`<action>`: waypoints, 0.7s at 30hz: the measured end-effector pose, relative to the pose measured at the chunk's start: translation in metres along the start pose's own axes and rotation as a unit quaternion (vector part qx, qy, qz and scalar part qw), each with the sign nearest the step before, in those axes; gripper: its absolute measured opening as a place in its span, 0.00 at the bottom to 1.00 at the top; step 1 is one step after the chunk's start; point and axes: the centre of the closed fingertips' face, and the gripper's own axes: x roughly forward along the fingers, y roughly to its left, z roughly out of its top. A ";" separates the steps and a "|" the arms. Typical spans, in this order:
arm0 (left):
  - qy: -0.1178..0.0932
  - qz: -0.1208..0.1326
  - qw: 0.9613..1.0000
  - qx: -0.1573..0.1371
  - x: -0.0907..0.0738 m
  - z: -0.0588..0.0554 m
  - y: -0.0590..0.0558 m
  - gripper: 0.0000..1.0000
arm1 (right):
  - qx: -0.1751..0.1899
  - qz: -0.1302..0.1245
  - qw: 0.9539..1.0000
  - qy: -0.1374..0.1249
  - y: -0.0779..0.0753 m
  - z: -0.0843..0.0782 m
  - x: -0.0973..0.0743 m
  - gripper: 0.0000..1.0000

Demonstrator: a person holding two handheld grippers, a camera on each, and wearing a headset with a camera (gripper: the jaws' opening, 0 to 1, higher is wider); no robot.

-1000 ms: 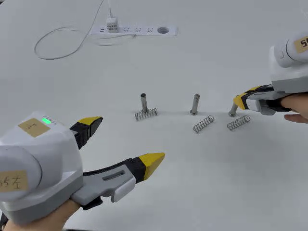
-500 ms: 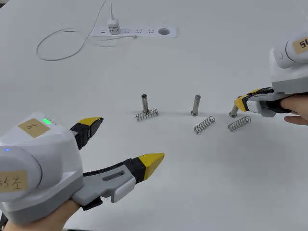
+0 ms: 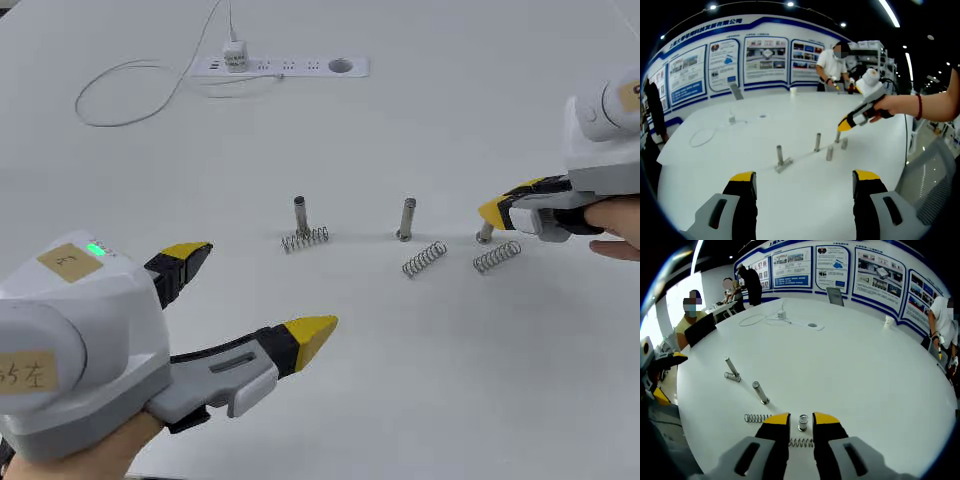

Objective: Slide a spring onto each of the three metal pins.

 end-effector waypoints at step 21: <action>0.013 -0.013 0.999 0.029 0.018 0.002 0.016 0.69 | -0.012 0.023 0.998 -0.064 0.016 0.017 -0.027 0.38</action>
